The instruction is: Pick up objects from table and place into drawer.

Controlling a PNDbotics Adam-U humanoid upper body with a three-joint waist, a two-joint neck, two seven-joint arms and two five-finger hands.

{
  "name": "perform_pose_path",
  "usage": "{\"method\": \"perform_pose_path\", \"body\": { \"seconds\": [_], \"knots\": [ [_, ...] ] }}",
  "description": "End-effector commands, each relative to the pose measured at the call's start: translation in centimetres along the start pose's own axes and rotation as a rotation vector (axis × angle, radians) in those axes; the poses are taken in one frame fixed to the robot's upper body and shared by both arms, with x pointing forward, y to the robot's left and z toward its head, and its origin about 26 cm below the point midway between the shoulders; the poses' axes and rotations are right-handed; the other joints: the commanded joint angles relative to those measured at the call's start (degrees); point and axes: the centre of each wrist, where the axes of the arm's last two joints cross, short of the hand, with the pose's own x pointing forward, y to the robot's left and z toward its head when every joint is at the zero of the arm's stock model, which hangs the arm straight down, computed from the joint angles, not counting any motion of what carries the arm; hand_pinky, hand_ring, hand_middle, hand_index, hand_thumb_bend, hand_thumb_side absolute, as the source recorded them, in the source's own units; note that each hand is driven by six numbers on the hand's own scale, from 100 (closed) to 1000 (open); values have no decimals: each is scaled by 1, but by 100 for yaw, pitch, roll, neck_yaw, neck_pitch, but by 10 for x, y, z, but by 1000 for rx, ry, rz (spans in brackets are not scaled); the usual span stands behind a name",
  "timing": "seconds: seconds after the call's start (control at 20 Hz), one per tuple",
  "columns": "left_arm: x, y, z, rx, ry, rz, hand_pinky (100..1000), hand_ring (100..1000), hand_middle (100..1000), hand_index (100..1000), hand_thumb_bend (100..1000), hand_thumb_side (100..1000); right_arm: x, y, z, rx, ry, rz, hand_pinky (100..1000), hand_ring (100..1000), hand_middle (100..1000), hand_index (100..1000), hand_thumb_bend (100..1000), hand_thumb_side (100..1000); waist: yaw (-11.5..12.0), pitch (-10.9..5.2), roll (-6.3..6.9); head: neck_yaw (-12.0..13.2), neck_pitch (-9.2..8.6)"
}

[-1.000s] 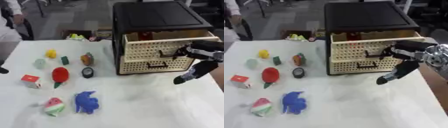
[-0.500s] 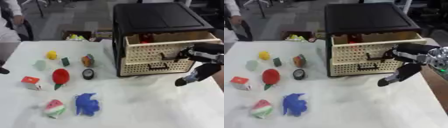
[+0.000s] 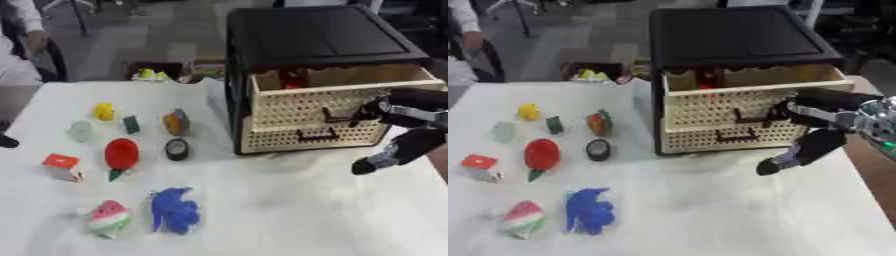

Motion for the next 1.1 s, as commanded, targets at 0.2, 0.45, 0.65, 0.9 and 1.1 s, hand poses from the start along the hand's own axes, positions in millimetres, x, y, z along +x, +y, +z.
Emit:
{"method": "perform_pose_path", "body": {
  "seconds": [0.2,0.45,0.65,0.9,1.1],
  "knots": [
    [5,1,-6,-5,-29,-9,518,627,624,702,100,1000,-2,-1,5,7,13,8,100,100,100,753,837,837,-14,-63,12,18,-73],
    [5,1,-6,-5,-29,-9,518,627,624,701,100,1000,-2,-3,6,-18,16,13,100,100,100,752,838,851,-4,-66,4,13,-93],
    [5,2,-6,-5,-30,-11,517,627,624,701,100,1000,-6,0,7,-25,31,19,100,100,100,751,842,858,-9,-61,2,21,-97],
    [5,1,-5,-8,-30,-10,516,627,624,701,100,1000,-8,2,8,-43,33,33,100,100,100,749,846,873,-12,-57,10,22,-97],
    [5,2,-5,-7,-30,-12,516,627,624,701,100,1000,-11,6,11,-58,40,47,100,100,100,748,850,890,-22,-52,14,33,-100]
  ]
}}
